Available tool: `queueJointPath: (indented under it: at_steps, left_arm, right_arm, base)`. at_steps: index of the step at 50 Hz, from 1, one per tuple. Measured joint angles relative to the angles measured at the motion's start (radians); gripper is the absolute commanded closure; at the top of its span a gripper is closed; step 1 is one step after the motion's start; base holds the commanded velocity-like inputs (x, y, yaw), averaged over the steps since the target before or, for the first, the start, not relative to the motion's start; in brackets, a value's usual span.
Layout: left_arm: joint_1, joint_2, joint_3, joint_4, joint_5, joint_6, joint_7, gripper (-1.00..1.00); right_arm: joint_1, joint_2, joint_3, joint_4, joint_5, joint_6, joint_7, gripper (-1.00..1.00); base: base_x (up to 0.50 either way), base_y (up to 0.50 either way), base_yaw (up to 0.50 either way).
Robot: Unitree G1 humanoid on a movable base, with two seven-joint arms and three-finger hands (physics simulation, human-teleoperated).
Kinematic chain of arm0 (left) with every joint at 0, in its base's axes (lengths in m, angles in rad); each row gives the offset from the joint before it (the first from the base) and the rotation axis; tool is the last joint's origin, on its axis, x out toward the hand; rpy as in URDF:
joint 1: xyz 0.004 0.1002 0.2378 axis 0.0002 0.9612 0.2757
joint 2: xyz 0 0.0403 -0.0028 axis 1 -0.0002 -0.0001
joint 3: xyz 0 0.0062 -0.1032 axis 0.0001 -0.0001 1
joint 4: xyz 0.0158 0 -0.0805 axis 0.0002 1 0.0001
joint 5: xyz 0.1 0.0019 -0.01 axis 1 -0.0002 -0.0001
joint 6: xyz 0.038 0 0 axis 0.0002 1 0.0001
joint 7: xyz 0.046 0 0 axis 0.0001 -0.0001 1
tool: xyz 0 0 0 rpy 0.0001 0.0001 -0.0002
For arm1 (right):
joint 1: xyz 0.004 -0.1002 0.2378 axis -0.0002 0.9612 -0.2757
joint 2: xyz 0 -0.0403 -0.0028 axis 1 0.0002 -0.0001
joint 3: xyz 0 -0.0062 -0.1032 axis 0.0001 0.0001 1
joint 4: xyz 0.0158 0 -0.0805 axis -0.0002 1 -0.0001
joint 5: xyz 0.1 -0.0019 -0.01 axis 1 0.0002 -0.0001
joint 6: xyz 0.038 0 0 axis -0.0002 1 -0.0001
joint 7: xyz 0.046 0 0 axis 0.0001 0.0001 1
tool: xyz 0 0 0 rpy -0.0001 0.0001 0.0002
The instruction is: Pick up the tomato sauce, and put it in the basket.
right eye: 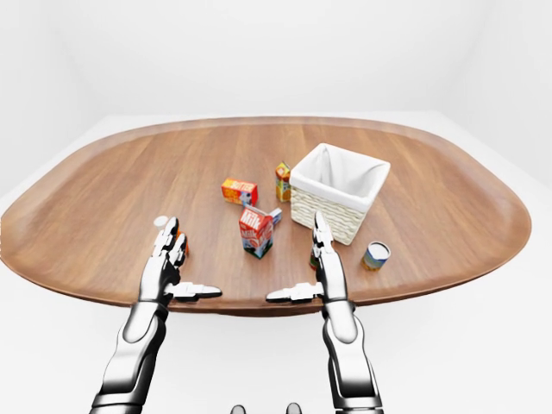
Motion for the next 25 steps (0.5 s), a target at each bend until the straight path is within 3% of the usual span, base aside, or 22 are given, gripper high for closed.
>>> queueJointPath:
  at_steps: [10, 25]
  left_arm:
    - [0.001, -0.002, -0.001, -0.010, 0.000, 0.005, -0.002, -1.00]
    - [-0.001, -0.002, -0.001, -0.004, 0.000, 0.000, -0.003, -1.00]
  right_arm:
    - [0.010, -0.001, 0.005, -0.021, -0.008, 0.005, -0.003, -1.00]
    - [0.020, -0.001, 0.013, -0.029, -0.018, 0.014, -0.001, -1.00]
  base:
    - [0.46, -0.09, 0.00]
    - [0.00, 0.00, 0.00]
